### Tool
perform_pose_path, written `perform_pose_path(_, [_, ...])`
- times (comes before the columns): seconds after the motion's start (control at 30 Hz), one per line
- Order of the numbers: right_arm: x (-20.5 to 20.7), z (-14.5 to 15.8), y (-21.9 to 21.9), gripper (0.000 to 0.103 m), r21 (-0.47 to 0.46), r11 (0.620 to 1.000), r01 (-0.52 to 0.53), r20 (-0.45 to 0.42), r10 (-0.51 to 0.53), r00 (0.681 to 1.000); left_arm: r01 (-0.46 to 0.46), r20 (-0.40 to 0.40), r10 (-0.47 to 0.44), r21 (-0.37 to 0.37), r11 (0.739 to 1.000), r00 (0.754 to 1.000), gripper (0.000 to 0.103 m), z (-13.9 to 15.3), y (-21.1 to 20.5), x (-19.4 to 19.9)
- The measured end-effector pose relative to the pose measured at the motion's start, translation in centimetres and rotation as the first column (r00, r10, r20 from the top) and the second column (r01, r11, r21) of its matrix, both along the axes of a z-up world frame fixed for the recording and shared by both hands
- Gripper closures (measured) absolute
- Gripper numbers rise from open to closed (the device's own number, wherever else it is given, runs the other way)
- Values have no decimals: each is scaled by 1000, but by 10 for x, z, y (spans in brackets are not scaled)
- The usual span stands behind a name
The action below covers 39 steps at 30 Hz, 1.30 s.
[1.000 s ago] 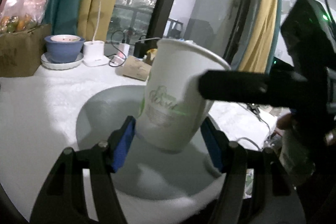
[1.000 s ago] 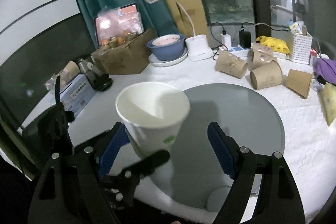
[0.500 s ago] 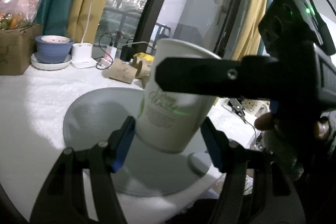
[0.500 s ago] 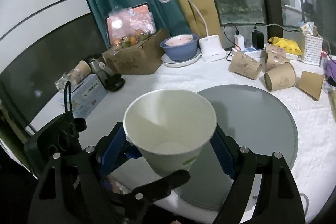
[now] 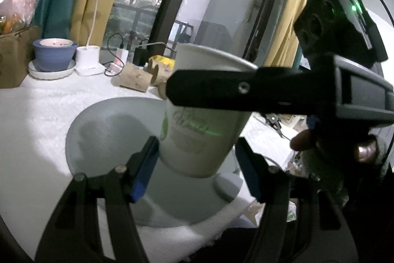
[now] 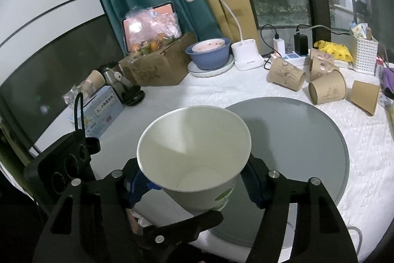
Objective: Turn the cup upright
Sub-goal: 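Rotate the held cup rim-up over the mat with the left tool, then lower the upright cup onto the grey mat and open the left tool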
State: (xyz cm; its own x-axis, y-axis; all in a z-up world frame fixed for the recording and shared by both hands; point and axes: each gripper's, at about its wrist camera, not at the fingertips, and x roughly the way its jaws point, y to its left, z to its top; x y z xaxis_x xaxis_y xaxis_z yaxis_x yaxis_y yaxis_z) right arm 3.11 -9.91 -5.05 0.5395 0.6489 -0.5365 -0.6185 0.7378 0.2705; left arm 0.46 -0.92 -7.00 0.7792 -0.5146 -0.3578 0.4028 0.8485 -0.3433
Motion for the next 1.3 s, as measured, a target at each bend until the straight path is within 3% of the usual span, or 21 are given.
perform_pose_path(0.33, [6, -1, -1, 34, -23, 999, 32, 18, -32, 999, -5, -48, 7, 37, 999, 999, 37, -6, -3, 3])
perform_pose_path(0.43, [10, -1, 0, 34, -42, 998, 55, 43, -53, 998, -8, -76, 12, 49, 999, 997, 23, -11, -2, 3])
perform_pose_path(0.7, [34, -9, -4, 34, -103, 986, 128, 106, -117, 988, -117, -178, 131, 83, 990, 975, 23, -28, 29, 2])
perform_pose_path(0.83, [56, -24, -4, 34, -135, 981, 143, 96, -131, 987, -230, -179, 251, 130, 964, 951, 23, -30, 46, 0])
perform_pose_path(1.0, [75, -37, 4, 34, -171, 974, 148, 105, -131, 986, -298, -173, 318, 132, 945, 932, 23, -27, 63, 2])
perform_pose_path(1.1, [85, -44, 8, 34, -179, 974, 136, 94, -121, 988, -348, -156, 378, 188, 918, 913, 23, -24, 66, 11])
perform_pose_path(1.3, [108, -53, 18, 34, -193, 971, 137, 72, -125, 990, -380, -136, 413, 215, 900, 900, 23, -21, 74, 25])
